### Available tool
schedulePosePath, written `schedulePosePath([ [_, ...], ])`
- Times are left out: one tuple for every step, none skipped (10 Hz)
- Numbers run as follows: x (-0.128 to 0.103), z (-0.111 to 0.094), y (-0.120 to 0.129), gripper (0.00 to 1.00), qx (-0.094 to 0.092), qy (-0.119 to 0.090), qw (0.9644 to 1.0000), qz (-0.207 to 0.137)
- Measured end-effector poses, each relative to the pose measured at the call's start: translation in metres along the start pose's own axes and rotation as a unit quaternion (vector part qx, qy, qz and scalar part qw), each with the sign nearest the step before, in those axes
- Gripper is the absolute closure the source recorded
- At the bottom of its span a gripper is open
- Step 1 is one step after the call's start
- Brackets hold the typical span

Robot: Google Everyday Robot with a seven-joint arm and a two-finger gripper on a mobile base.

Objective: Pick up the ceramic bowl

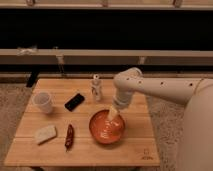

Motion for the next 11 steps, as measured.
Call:
schedulePosePath([
  [0.006, 0.010, -0.001, 0.20, -0.005, 0.006, 0.9999, 0.007],
  [0.009, 0.015, -0.002, 0.20, -0.008, 0.010, 0.9999, 0.009],
  [0.010, 0.022, 0.001, 0.20, -0.010, 0.015, 0.9998, 0.008],
  [0.009, 0.031, 0.004, 0.20, -0.012, 0.021, 0.9997, 0.007],
  [0.011, 0.034, 0.002, 0.20, -0.012, 0.024, 0.9996, 0.009],
  [0.013, 0.039, 0.001, 0.20, -0.012, 0.028, 0.9995, 0.012],
  [0.013, 0.043, 0.000, 0.20, -0.012, 0.031, 0.9993, 0.015],
  [0.013, 0.047, -0.001, 0.20, -0.011, 0.033, 0.9993, 0.016],
  [0.013, 0.051, -0.003, 0.20, -0.009, 0.037, 0.9992, 0.016],
  [0.015, 0.055, -0.004, 0.21, -0.007, 0.046, 0.9988, 0.012],
  [0.014, 0.058, -0.003, 0.27, -0.008, 0.054, 0.9985, 0.006],
])
